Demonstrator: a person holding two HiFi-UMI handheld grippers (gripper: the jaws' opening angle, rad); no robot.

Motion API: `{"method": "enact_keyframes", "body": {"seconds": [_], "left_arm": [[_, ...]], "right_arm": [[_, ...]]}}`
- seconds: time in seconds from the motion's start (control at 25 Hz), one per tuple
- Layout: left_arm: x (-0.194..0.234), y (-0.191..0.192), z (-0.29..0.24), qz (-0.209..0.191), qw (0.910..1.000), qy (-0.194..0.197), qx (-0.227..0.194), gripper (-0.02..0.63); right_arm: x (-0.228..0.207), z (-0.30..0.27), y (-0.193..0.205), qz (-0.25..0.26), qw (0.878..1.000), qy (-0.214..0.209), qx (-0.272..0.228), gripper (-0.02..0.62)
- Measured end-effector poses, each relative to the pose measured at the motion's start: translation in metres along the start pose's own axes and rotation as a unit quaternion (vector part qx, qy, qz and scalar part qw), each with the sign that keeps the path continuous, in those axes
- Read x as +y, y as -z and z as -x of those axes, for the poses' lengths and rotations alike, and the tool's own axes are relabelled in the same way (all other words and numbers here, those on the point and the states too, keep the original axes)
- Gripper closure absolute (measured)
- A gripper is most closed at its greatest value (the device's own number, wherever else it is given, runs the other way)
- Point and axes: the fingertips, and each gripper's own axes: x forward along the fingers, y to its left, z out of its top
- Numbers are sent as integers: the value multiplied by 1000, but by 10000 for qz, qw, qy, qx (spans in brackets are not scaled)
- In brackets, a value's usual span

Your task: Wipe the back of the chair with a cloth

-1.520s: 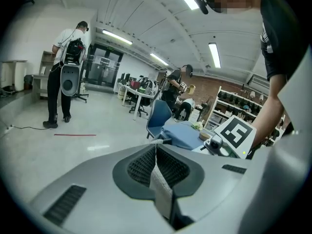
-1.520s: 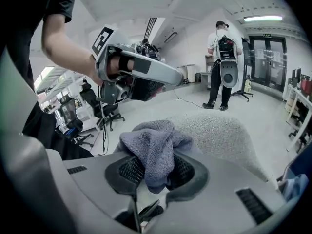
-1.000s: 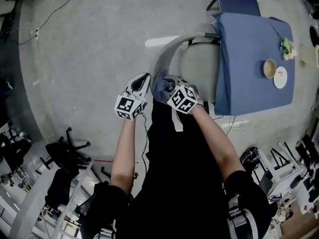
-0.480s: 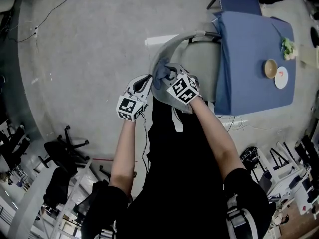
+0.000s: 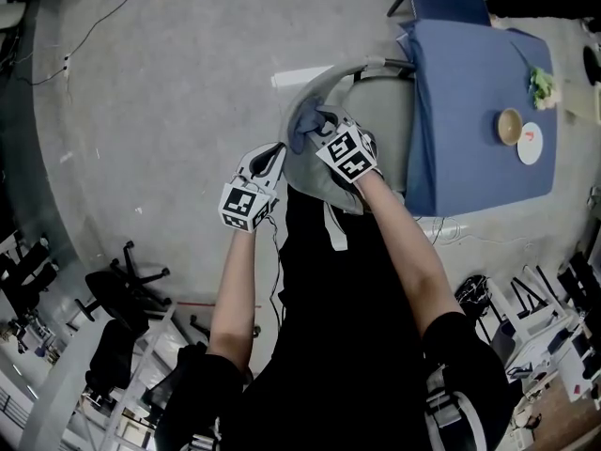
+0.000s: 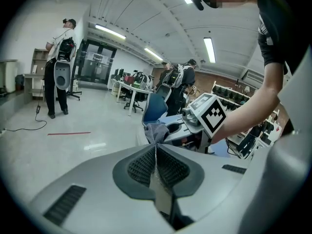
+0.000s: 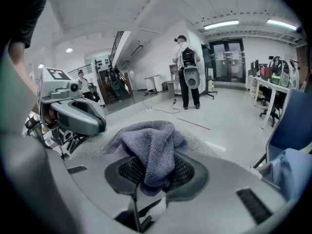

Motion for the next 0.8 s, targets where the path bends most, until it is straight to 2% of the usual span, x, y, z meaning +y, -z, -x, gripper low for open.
{"method": "enact_keyframes", "body": {"seconds": [0.16, 0.32, 0.8], "left_arm": [[1, -2, -2, -26, 10000, 57, -20, 578], [2, 0, -3, -43, 9999, 103, -17, 578], [7, -5, -9, -61, 9997, 217, -100, 578]], "right_arm": [[-15, -2, -1, 87, 9998, 172, -31, 469], [-35, -8, 8, -71, 9992, 381, 82, 469], [-72, -26, 33, -165, 9966, 647, 472, 469]]}}
